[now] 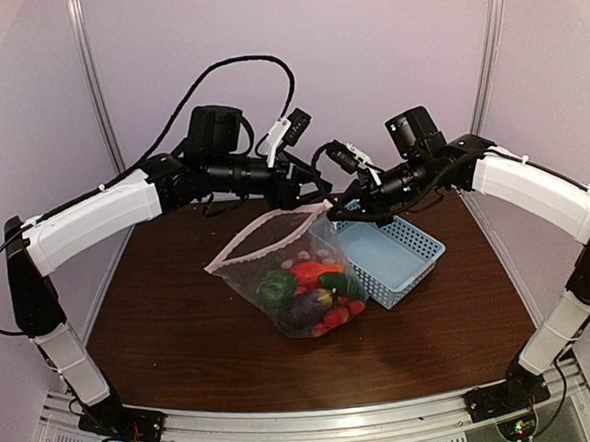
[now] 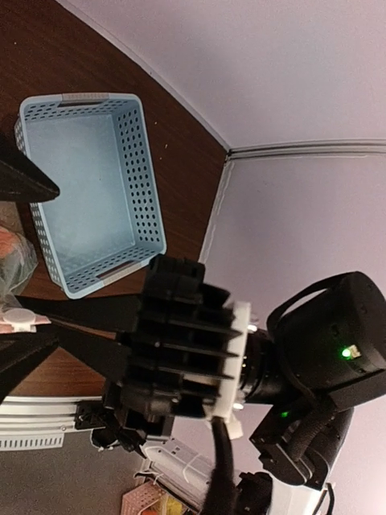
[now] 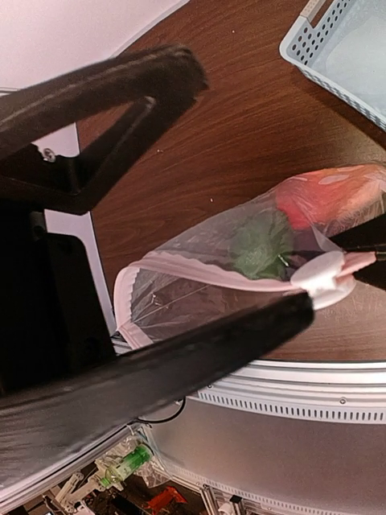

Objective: Place the food in the zip-top bag and seal the zipper
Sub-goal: Pass from the right arm to the left

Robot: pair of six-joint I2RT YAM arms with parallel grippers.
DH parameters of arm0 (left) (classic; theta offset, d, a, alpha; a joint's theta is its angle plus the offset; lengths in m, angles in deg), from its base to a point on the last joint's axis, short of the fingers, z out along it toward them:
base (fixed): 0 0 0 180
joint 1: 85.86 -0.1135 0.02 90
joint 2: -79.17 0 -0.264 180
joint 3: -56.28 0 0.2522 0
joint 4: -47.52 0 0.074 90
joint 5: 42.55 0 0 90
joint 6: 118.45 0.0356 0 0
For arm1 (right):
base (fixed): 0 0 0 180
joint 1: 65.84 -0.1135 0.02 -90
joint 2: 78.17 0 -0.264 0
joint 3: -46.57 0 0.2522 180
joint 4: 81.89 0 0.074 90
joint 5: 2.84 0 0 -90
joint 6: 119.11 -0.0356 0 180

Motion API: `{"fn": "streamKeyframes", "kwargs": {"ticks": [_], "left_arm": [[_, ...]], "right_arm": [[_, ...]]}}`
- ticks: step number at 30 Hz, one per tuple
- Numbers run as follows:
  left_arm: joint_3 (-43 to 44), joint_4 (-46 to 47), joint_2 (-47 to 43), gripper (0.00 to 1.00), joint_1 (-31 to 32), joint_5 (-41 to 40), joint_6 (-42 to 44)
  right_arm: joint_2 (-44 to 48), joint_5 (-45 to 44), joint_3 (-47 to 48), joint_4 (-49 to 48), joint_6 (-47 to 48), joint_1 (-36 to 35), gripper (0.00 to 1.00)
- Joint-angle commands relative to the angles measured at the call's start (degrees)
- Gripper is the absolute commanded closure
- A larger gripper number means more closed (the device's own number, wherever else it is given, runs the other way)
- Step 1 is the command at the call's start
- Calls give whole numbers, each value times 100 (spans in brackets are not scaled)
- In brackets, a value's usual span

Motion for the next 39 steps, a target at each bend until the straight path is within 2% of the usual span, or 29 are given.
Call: {"fn": "streamKeyframes", "kwargs": {"ticks": [1,7,15,23,33,39], "left_arm": [[192,-247,56,46,29,309,-49],[156,-442,68,43,64,587,69],[276,-648,273,57,77,316,128],[470,-646,443,59,126,471,148],[515,-806,536,88,129,446,206],[561,-988,527,93,129,371,286]], "right_arm": [[252,68,-16,-167,-125,49,100],[216,93,-25,-212,-199,77,100],[212,78,-35,-238,-230,86,100],[203,98,-38,-270,-298,113,100],[228,185,-74,-362,-401,196,100],[275,243,-167,-418,-389,249,100]]}}
